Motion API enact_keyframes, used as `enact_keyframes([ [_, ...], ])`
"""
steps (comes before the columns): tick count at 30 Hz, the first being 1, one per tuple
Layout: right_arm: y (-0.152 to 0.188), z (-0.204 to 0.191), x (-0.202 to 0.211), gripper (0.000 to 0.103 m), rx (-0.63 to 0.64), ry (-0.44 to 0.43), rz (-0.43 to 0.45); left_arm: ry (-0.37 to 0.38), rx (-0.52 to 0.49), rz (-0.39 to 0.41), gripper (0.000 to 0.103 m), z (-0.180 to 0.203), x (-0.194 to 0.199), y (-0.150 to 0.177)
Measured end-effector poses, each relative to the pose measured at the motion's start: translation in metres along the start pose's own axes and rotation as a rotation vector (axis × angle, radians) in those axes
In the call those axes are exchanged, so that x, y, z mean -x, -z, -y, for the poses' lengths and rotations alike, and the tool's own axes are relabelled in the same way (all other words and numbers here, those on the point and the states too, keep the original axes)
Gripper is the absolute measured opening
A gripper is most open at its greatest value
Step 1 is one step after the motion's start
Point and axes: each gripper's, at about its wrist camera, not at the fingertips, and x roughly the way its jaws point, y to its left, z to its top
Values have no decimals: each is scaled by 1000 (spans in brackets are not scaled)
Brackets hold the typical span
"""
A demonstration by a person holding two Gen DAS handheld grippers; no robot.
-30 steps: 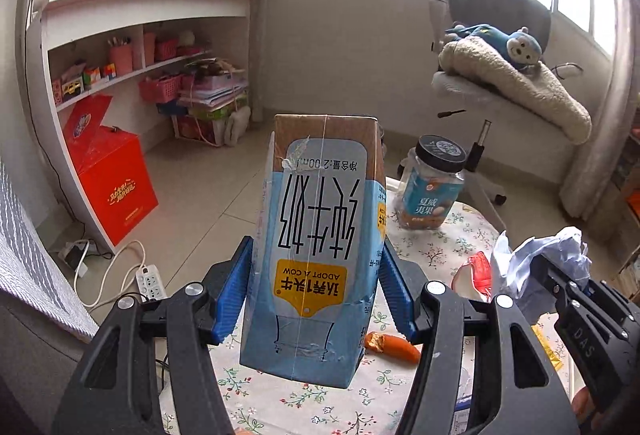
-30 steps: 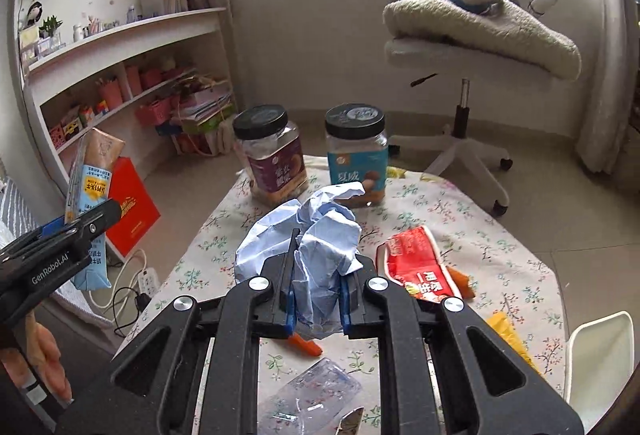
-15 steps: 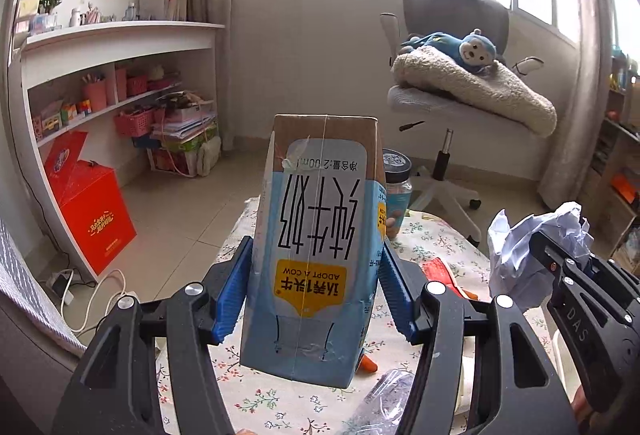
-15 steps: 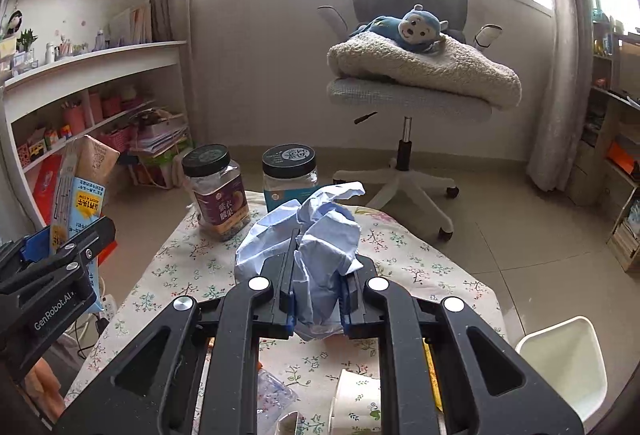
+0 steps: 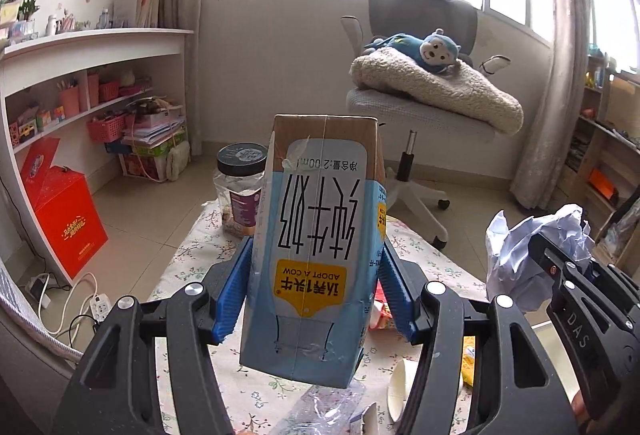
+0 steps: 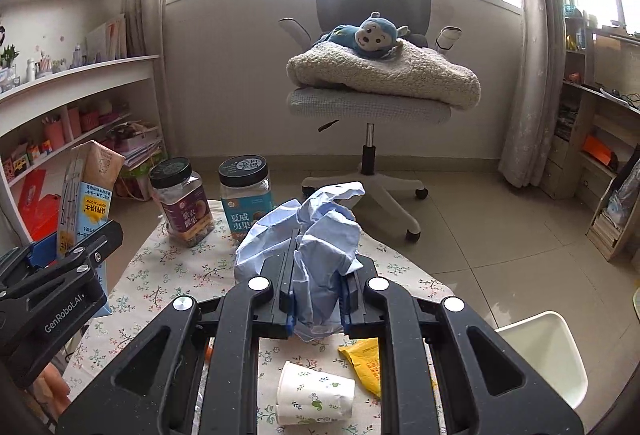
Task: Collect trash
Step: 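Carry the crumpled paper to the bin and release it with the right gripper while the left carries the carton, then lower the milk carton into the bin and open the left gripper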
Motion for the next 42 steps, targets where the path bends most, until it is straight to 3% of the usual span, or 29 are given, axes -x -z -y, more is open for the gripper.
enact_keyframes([
  [11, 7, 63, 24, 15, -37, 98, 14, 96, -43, 3, 60, 62, 4, 6],
  [26, 31, 195, 45, 15, -176, 298, -26, 215, -157, -35, 60, 149, 5, 31],
  [30, 35, 223, 50, 16, -233, 318, -34, 265, -167, -59, 60, 178, 6, 42],
  [31, 36, 229, 52, 19, -245, 323, -35, 278, -168, -69, 60, 185, 5, 45],
  [32, 37, 233, 52, 30, -255, 326, -35, 289, -170, -77, 59, 193, 5, 48],
  [33, 38, 238, 55, 49, -269, 341, -28, 301, -173, -85, 60, 201, 4, 50],
  [35, 41, 248, 63, 62, -296, 381, -5, 327, -180, -104, 60, 217, 3, 55],
  [42, 50, 293, 83, 72, -386, 486, 22, 404, -207, -155, 60, 269, 2, 69],
])
